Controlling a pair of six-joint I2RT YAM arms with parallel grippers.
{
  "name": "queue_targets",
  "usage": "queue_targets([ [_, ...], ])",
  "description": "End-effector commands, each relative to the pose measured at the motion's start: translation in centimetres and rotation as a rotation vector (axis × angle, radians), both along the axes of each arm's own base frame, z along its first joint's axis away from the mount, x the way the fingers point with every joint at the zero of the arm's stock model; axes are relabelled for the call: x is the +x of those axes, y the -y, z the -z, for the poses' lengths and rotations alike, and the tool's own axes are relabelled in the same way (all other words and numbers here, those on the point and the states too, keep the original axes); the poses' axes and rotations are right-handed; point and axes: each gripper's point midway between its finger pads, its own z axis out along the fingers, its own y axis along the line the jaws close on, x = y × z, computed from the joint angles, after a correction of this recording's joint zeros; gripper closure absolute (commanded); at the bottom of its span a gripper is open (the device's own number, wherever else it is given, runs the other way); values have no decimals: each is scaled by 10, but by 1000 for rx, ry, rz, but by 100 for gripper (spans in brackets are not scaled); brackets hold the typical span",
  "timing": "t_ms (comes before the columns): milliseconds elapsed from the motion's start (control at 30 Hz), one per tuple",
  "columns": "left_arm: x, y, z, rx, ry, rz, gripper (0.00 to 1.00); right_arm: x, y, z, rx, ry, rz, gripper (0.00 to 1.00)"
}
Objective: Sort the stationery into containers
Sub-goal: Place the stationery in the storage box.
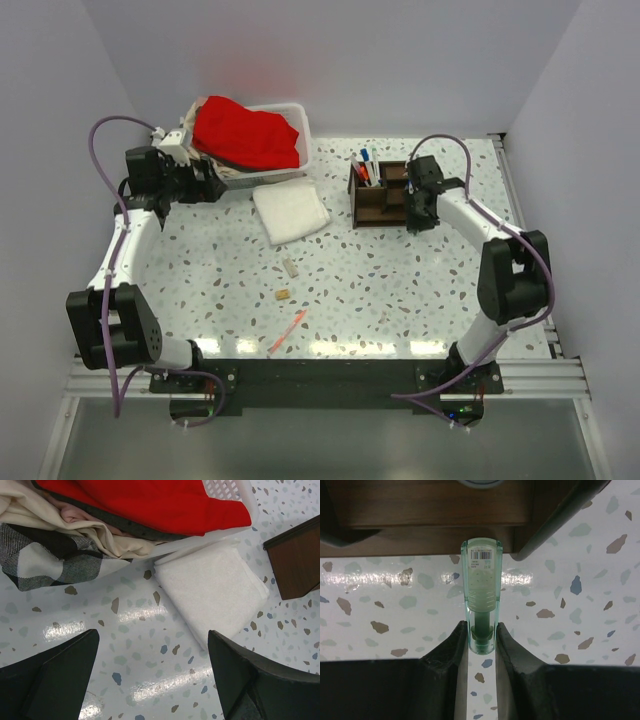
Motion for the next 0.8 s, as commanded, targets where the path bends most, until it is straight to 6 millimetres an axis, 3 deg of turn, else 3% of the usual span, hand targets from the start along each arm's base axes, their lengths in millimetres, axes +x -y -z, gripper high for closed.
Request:
queue_targets([
  [0,-2,1,-8,5,37,2,6,31,-1,-23,10,112,34,100],
  [767,-4,4,-1,-8,23,11,5,60,1,-11,-22,143,81,100],
])
